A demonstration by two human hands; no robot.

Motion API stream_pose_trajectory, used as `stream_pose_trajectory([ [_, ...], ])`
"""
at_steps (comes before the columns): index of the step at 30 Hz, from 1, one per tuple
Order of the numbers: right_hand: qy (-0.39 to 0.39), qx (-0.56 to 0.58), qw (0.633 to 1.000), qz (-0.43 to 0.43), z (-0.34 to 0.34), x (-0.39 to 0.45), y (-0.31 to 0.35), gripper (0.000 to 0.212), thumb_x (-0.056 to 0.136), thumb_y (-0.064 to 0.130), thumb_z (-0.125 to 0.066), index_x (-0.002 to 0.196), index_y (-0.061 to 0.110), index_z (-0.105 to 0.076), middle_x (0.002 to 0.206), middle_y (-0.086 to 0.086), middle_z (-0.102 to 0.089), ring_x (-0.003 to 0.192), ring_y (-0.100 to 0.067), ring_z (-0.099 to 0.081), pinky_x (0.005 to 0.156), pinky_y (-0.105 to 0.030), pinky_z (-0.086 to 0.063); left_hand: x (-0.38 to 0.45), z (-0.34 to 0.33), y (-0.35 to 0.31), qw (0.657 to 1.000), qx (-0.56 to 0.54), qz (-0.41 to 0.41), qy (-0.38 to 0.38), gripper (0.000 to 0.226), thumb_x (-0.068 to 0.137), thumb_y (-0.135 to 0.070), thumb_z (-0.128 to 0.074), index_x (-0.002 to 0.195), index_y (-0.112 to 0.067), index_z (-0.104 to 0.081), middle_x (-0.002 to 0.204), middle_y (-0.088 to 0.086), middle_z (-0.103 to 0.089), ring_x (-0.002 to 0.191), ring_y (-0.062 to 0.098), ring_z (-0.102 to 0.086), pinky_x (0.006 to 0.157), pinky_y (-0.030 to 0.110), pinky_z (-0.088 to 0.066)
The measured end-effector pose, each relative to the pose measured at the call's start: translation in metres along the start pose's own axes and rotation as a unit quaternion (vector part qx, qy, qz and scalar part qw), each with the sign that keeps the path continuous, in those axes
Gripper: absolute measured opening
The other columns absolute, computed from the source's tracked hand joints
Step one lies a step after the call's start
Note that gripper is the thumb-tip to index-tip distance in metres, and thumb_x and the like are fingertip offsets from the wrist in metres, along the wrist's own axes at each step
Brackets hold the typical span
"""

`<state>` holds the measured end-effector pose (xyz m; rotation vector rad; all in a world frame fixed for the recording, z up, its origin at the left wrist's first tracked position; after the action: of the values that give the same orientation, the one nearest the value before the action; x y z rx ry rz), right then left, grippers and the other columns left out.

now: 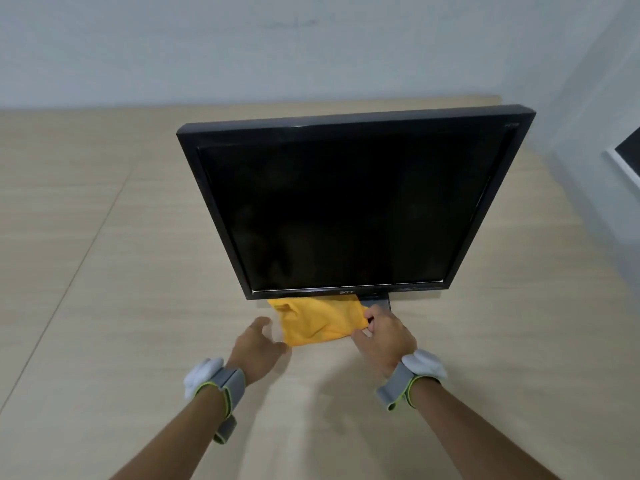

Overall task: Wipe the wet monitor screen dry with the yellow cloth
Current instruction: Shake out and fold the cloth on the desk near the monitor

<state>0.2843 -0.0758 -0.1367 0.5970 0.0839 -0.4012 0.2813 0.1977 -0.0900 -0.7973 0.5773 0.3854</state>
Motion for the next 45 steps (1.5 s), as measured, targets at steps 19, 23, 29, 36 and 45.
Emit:
stream_pose_trajectory([
  [19,0.001,0.052,0.992,-0.111,0.020,-0.007,-0.007,0.021,0.078,0.014,-0.055,0.082,0.022,-0.074,0.088,-0.005,-0.073,0.084,-0.032,-0.065,0.059,-0.024,-0.031,-0.036,0.005,-0.006,0.963,-0.263,0.043,0.037,0.017,0.044,-0.008,-0.054,0.058,-0.016,-0.051,0.058,0.005,-0.048,0.058,0.022,-0.045,0.054,0.025,-0.039],
  [23,0.059,0.044,0.995,-0.062,0.014,-0.015,-0.011,0.025,0.067,0.037,-0.034,0.073,0.032,-0.058,0.077,0.008,-0.063,0.067,-0.020,-0.052,0.054,-0.021,-0.029,-0.056,0.018,-0.028,0.982,-0.162,-0.015,0.093,0.014,0.047,-0.011,-0.057,0.060,-0.016,-0.051,0.062,0.007,-0.047,0.062,0.022,-0.046,0.055,0.026,-0.036],
  [29,0.131,0.032,0.991,0.006,0.015,-0.032,0.016,0.014,0.076,0.032,-0.053,0.088,0.030,-0.062,0.075,0.016,-0.056,0.073,-0.015,-0.057,0.056,-0.022,-0.037,-0.096,0.034,-0.074,0.975,0.059,-0.123,0.174,0.012,0.058,-0.021,-0.061,0.069,-0.017,-0.063,0.062,0.000,-0.058,0.061,0.016,-0.051,0.061,0.026,-0.043],
  [36,0.179,0.043,0.977,0.105,0.011,-0.057,0.072,0.034,0.083,0.020,-0.058,0.116,0.028,-0.061,0.105,0.009,-0.060,0.094,-0.012,-0.055,0.076,-0.025,-0.045,-0.145,0.055,-0.124,0.914,0.279,-0.243,0.164,0.010,0.076,-0.019,-0.060,0.071,-0.024,-0.066,0.053,-0.017,-0.051,0.055,0.004,-0.047,0.052,0.017,-0.039],
  [45,0.391,0.181,0.894,0.120,-0.030,-0.115,0.134,0.023,0.088,0.004,-0.054,0.101,0.005,-0.073,0.088,-0.004,-0.067,0.082,-0.019,-0.062,0.084,-0.039,-0.054,-0.167,0.077,-0.145,0.884,0.357,-0.263,0.148,0.011,0.075,-0.017,-0.060,0.068,-0.022,-0.066,0.059,-0.009,-0.055,0.058,0.008,-0.049,0.056,0.026,-0.045],
])
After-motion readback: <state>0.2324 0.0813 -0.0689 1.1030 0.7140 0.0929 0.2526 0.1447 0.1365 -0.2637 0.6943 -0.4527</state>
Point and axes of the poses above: each hand's wrist, its own x-axis towards the middle knuckle, its own z-axis out of the back of the hand, y = z × x, the point moved 9 cm from there along x, towards the middle knuckle
